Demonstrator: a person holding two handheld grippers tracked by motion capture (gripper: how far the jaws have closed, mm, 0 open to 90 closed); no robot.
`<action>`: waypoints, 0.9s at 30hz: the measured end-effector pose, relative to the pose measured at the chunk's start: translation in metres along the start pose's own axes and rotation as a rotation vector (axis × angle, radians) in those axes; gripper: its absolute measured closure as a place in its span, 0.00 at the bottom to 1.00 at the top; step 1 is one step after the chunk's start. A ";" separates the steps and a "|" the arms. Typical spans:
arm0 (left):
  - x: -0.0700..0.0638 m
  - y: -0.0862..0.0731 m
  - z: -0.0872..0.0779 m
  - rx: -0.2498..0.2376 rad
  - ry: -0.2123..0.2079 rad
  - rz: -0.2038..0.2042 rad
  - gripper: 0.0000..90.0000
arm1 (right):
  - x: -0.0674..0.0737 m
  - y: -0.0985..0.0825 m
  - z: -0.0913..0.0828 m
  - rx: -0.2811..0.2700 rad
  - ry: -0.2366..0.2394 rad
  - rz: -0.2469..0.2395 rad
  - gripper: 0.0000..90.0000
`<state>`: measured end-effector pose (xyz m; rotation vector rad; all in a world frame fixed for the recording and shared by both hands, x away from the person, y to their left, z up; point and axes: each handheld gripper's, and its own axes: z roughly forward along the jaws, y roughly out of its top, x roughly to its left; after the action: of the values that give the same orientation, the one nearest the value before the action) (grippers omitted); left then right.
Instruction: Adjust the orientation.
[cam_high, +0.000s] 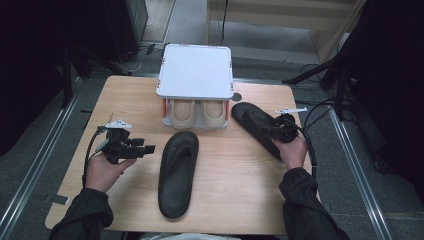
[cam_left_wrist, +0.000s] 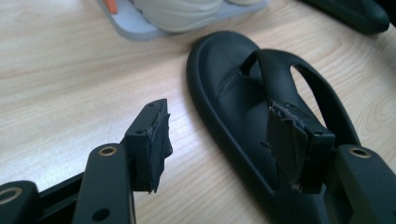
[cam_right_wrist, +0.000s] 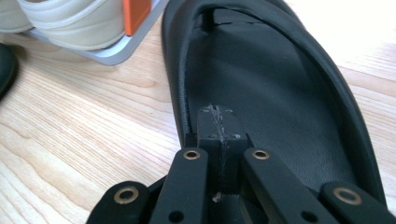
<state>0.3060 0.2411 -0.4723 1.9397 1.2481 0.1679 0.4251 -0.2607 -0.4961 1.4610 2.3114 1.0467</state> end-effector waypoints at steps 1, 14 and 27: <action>0.000 0.000 -0.001 -0.004 0.001 0.002 0.45 | 0.002 0.000 0.001 0.000 0.002 0.001 1.00; 0.001 0.000 -0.001 0.001 0.001 -0.004 0.45 | 0.027 0.003 0.011 0.005 0.035 -0.009 1.00; 0.001 0.000 0.000 0.003 -0.001 -0.008 0.45 | 0.039 0.004 0.020 -0.022 0.066 0.006 0.99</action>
<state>0.3067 0.2416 -0.4726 1.9366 1.2554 0.1609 0.4194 -0.2177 -0.5011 1.4477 2.3334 1.1352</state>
